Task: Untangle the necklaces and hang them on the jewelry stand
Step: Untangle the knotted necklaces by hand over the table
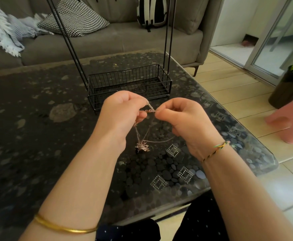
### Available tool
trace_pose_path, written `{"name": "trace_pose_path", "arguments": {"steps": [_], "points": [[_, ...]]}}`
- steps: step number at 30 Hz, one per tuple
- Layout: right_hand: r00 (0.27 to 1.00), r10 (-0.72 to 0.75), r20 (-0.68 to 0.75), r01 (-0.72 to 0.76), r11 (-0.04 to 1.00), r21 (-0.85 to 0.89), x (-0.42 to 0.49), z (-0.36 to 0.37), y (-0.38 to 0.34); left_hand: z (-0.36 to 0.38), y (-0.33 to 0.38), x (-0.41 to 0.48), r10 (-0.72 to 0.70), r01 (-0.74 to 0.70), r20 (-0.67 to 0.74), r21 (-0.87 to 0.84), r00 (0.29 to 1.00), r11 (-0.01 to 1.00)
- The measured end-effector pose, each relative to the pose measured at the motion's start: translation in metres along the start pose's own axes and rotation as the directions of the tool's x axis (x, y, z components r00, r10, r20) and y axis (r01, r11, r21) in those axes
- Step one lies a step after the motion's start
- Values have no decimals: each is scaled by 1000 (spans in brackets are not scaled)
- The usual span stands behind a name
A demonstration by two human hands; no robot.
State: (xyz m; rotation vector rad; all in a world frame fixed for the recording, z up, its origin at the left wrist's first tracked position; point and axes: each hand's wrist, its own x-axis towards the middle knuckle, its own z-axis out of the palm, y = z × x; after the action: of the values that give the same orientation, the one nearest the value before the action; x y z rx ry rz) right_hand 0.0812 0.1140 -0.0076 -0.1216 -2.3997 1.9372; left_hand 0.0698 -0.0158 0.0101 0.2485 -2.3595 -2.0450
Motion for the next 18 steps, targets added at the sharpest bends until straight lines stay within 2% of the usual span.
{"name": "trace_pose_path", "arguments": {"steps": [11, 18], "points": [[989, 124, 79, -139, 963, 230, -2, -2, -4, 4, -3, 1, 39, -40, 22, 17, 999, 999], [966, 129, 224, -185, 952, 245, -3, -4, -4, 1, -3, 1, 72, -72, 4, 19, 997, 997]]}}
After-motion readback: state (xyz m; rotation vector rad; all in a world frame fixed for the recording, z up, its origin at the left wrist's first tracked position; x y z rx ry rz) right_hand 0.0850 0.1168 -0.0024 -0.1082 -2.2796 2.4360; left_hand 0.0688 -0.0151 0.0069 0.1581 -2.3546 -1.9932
